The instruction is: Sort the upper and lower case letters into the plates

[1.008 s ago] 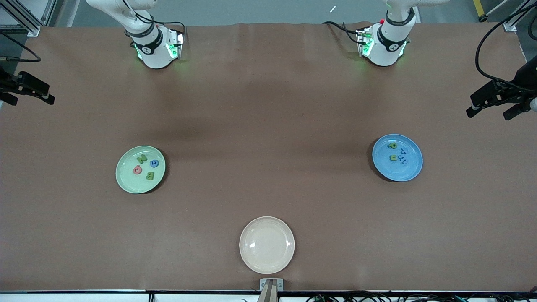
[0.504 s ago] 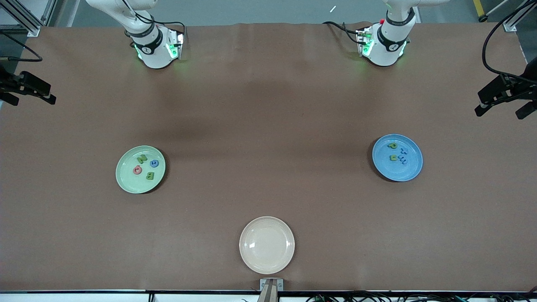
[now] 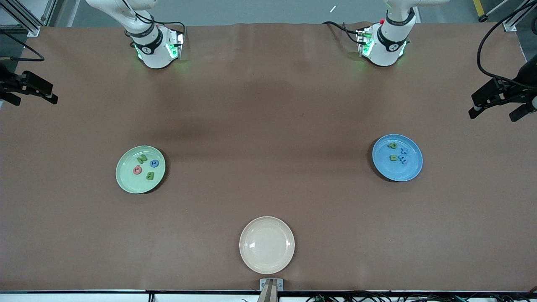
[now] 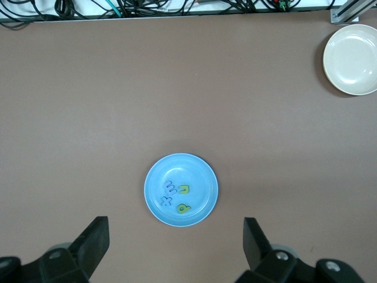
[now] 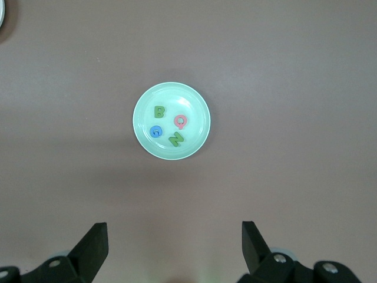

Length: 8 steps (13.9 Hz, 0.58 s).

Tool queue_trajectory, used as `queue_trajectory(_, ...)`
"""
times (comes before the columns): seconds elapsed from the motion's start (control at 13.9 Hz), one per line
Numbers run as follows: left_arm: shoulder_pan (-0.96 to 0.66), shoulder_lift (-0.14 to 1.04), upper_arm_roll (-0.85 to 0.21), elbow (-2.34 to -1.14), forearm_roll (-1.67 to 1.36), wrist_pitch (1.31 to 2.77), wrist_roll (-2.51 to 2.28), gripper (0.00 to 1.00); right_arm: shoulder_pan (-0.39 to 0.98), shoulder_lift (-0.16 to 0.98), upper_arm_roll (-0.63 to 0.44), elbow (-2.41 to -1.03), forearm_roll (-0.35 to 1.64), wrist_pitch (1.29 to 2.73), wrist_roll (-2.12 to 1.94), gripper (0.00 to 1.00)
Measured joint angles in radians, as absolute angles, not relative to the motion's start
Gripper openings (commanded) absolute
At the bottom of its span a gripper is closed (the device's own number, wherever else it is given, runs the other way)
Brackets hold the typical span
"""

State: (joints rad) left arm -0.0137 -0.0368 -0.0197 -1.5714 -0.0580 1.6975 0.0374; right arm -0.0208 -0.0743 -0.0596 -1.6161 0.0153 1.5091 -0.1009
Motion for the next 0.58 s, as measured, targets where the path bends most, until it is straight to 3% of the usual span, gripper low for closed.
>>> queue_trajectory(0.58, -0.014, -0.011, -0.024, -1.57, -0.058, 1.693, 0.036, 1.0, -0.021, -0.074, -0.06, -1.616, 0.015, 1.506, -0.101, 1.0)
